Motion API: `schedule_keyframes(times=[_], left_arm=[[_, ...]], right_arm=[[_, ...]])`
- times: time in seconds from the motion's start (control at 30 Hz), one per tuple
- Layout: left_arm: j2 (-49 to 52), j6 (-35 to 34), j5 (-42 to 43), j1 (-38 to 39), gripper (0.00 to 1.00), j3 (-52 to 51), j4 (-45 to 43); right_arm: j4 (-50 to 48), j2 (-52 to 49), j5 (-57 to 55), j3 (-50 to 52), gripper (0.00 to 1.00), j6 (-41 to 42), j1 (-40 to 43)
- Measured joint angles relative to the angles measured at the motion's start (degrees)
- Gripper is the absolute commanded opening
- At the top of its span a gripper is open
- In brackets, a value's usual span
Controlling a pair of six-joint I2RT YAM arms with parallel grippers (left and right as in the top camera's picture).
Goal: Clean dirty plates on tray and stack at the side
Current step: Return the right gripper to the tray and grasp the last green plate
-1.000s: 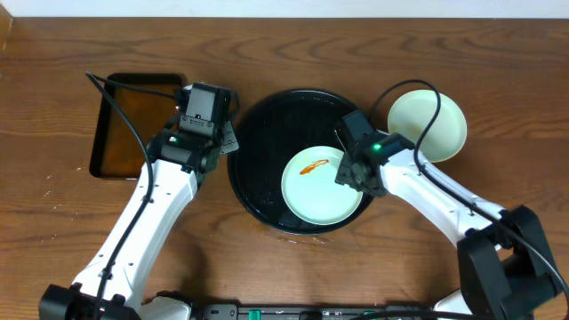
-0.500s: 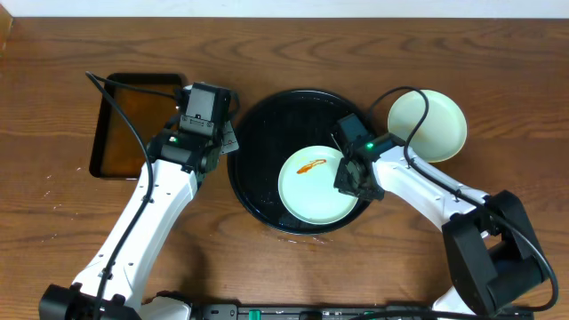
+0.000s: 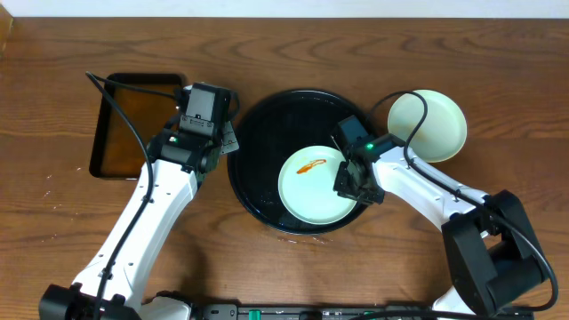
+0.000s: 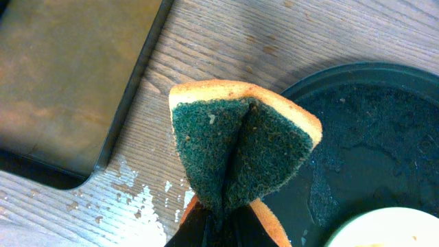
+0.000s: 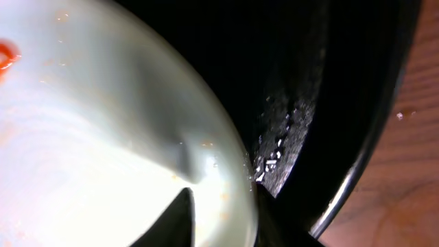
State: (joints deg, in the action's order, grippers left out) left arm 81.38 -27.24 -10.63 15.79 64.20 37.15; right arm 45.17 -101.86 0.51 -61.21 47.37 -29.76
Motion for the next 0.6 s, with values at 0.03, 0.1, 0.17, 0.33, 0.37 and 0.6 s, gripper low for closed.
schedule_keyframes(times=[0.03, 0.1, 0.17, 0.33, 0.37, 0.6], left_arm=[[0.00, 0.00, 0.00, 0.00, 0.07, 0.00, 0.00], [0.00, 0.00, 0.00, 0.00, 0.08, 0.00, 0.00], [0.00, 0.00, 0.00, 0.00, 0.08, 0.00, -0.02], [0.00, 0.00, 0.00, 0.00, 0.08, 0.00, 0.00], [0.00, 0.00, 0.00, 0.00, 0.08, 0.00, 0.02], [0.00, 0.00, 0.00, 0.00, 0.08, 0.00, 0.00]], right_arm=[[-1.05, 0.00, -0.22, 0.15, 0.04, -0.72, 0.04], [-3.32, 0.00, -0.48, 0.35, 0.01, -1.77, 0.07], [-7.91, 0.00, -0.39, 0.59, 0.01, -5.05, 0.66], [-14.99, 0.00, -0.50, 0.63, 0.01, -10.16, 3.72], [-16.85, -0.02, -0.50, 0.63, 0.01, -11.19, 4.35], [-27.30, -0.02, 1.03, 0.57, 0.13, -21.59, 7.69]])
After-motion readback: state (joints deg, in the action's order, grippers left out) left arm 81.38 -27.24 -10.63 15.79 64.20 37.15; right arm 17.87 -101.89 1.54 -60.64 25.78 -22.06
